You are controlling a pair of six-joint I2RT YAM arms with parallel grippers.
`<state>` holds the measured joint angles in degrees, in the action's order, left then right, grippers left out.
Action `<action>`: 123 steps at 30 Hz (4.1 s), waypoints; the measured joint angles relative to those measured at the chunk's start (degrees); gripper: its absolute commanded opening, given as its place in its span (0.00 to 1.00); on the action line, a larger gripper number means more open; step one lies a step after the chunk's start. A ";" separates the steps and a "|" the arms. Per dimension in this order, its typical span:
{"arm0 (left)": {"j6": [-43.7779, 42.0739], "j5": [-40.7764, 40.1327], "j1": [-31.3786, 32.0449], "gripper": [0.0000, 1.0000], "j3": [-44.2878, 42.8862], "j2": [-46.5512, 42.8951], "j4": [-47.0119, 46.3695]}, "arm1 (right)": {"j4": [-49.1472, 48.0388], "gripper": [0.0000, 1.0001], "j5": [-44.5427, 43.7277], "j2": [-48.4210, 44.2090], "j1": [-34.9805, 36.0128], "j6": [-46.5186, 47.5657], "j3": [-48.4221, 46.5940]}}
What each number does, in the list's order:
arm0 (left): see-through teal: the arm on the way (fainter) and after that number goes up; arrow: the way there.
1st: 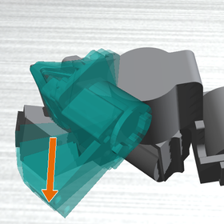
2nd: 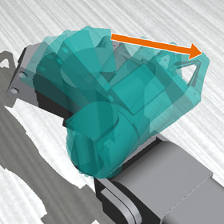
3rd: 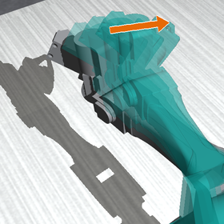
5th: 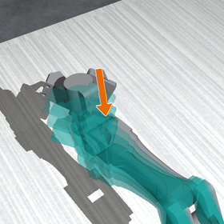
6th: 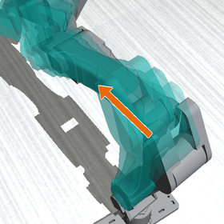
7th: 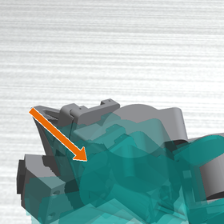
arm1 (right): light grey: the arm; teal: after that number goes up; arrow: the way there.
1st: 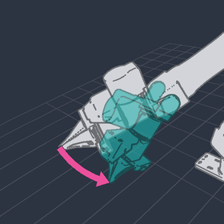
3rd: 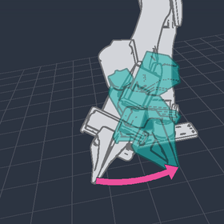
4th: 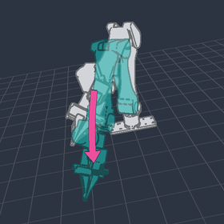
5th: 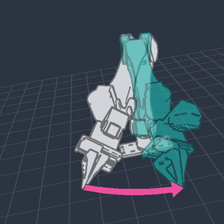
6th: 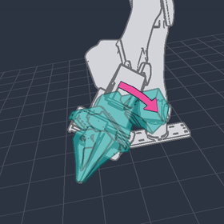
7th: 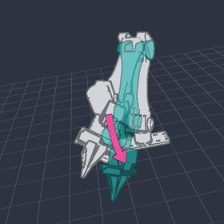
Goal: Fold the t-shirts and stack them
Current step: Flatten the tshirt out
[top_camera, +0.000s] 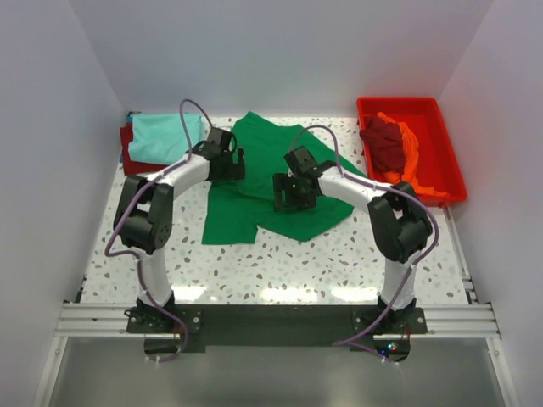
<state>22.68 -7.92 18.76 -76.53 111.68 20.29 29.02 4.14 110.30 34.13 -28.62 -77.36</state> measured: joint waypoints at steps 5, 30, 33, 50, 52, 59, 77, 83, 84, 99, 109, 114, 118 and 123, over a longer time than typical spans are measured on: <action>-1.49 -2.64 0.13 0.97 -3.10 -5.16 3.15 | 2.29 0.80 0.00 -0.11 0.00 -0.87 -3.43; 9.75 -4.72 3.54 0.56 31.21 -35.58 23.89 | 8.66 0.81 -2.12 -21.18 0.00 -4.48 8.74; 9.84 -3.98 3.56 0.54 31.82 -35.12 23.52 | 9.22 0.81 -2.34 -23.26 0.00 -4.57 9.42; 9.55 -1.92 2.95 0.39 33.57 -31.98 15.82 | 9.79 0.82 -3.17 -28.35 0.00 -5.88 15.23; 9.44 -2.27 2.95 0.39 33.97 -31.78 15.15 | 9.79 0.82 -3.15 -28.35 0.00 -5.95 15.41; 9.27 -3.17 2.34 0.36 35.21 -31.19 13.77 | 9.77 0.82 -3.17 -28.94 0.00 -5.95 15.72; 9.27 -1.57 1.60 0.00 37.09 -30.88 6.21 | 10.58 0.82 -3.17 -31.21 0.00 -5.97 17.86; 9.20 3.58 -6.62 0.00 35.82 -33.79 8.59 | 11.61 0.82 -4.87 -32.11 0.00 -5.90 17.86; 9.05 4.20 -9.49 0.00 34.25 -34.75 9.97 | 12.00 0.82 -5.27 -32.24 0.00 -5.84 17.86; 5.18 11.63 -25.55 0.00 20.00 -42.71 12.35 | 9.73 0.83 -9.25 -30.27 0.00 -6.05 25.38; 4.55 12.70 -25.55 0.00 22.38 -44.24 14.56 | -2.80 0.79 -7.54 -19.71 0.00 -6.16 23.56; 3.67 12.74 -25.55 0.00 22.38 -45.59 15.45 | -5.44 0.66 -7.45 -11.85 -0.02 -3.65 18.23; 3.08 12.66 -25.57 0.00 22.38 -45.79 15.98 | -7.13 0.37 -7.45 -9.49 -0.07 -1.38 13.75; 1.46 11.61 -26.58 0.00 21.38 -45.81 18.38 | -4.90 0.00 -8.28 -10.45 -0.07 1.95 9.09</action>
<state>24.14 3.68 -7.81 -55.16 65.87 38.68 24.12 -4.14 99.85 34.06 -26.68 -68.27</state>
